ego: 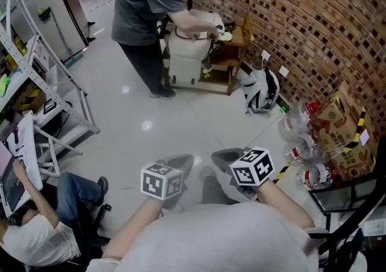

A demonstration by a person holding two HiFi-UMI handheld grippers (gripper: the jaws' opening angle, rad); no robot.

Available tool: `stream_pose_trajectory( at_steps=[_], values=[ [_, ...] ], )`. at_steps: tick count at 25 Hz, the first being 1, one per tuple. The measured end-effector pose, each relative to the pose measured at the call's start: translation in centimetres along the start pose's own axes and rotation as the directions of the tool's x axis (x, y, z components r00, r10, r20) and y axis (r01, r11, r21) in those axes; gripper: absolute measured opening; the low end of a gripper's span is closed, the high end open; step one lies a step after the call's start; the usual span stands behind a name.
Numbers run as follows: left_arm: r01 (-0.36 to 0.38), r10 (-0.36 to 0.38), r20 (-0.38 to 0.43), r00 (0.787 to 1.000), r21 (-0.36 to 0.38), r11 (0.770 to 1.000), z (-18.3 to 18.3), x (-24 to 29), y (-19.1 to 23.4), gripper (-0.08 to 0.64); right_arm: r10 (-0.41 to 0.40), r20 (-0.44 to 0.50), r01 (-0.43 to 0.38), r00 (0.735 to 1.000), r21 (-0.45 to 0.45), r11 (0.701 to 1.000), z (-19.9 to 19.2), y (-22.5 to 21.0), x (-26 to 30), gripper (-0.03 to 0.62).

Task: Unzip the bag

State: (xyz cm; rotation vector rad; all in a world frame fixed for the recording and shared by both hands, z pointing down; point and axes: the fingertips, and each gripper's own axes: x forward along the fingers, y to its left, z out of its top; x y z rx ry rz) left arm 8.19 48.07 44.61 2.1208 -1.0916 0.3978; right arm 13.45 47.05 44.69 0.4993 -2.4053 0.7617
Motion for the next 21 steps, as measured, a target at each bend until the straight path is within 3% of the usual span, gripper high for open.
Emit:
stream_pose_trajectory(
  at_steps=[7,21],
  values=[
    [0.028,-0.028,-0.006,1.000,0.009,1.000,-1.3,0.6,-2.3,0.000,-0.020,0.006,0.019,1.000,0.020,1.000,-2.2,0.1,-1.8,0.000],
    [0.061,-0.061,-0.024,0.998,0.018,0.998,-1.9,-1.1,-2.9,0.000,-0.047,0.003,0.047,0.999,0.050,0.998,-2.9,2.1,-2.1,0.000]
  ],
)
